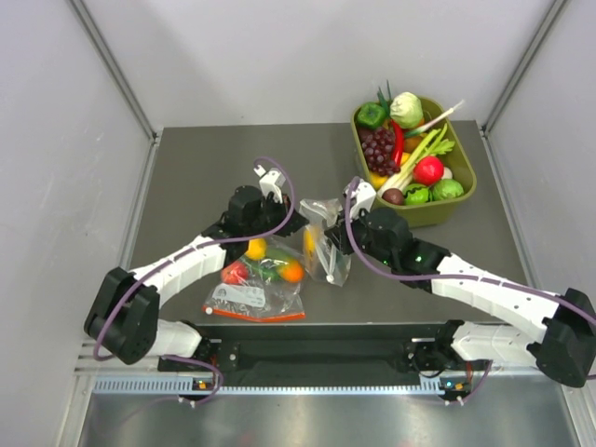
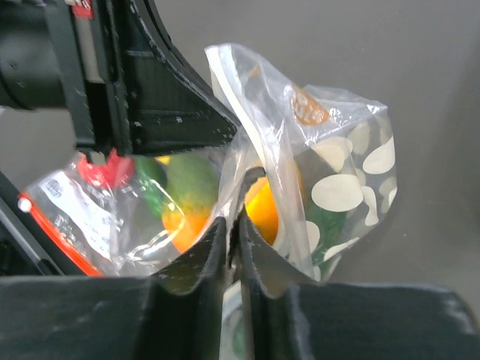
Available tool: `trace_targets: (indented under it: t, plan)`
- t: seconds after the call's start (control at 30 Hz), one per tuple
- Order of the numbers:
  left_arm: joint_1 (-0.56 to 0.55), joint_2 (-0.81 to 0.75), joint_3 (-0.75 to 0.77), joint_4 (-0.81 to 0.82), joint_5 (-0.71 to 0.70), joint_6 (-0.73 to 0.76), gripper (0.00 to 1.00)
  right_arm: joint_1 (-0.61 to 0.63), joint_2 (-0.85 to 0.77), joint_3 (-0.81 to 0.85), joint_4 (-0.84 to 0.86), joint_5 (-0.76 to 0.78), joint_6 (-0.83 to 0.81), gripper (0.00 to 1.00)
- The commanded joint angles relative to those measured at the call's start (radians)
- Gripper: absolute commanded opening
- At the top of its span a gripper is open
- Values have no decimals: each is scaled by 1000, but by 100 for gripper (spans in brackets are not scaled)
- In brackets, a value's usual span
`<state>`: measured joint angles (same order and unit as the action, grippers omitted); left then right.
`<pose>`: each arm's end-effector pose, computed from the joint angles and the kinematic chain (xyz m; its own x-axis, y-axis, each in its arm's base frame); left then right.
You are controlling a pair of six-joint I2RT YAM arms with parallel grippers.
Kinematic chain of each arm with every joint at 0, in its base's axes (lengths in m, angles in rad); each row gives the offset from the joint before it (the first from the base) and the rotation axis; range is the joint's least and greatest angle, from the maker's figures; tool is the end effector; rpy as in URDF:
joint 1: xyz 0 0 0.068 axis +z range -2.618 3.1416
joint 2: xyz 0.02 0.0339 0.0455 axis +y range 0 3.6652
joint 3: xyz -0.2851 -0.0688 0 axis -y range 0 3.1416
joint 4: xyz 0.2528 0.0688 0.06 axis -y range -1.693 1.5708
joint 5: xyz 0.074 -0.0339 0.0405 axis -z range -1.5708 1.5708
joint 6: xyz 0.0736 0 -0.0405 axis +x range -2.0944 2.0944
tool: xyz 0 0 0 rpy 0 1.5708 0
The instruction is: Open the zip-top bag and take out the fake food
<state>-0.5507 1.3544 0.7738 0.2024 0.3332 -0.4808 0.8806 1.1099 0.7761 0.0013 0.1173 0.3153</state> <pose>0.2741 -0.1966 0.2504 -0.6275 -0.1276 -0.7681 0.5226 0.6623 -0.5369 0.1918 0.2187 0.2947 -0.4132 -0.0168 -0.9105 -0.5967 0.7603 0.2568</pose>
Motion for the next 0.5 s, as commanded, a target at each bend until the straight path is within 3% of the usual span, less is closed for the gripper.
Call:
trace_targets:
  t: [0.0,0.03,0.27,0.47]
  plan:
    - [-2,-44,-7,29,13,15,0,-6,16,68,3,-11,-1,4]
    - [-3,-49,-4,23,15,15,0,-6,16,74,2,-13,-5,0]
    - [-2,-83,64,-40,3,16,0,-6,-24,121,5,-145,-47,1]
    - [-2,-95,131,-104,-28,47,0,-6,-48,172,-63,-160,-82,0]
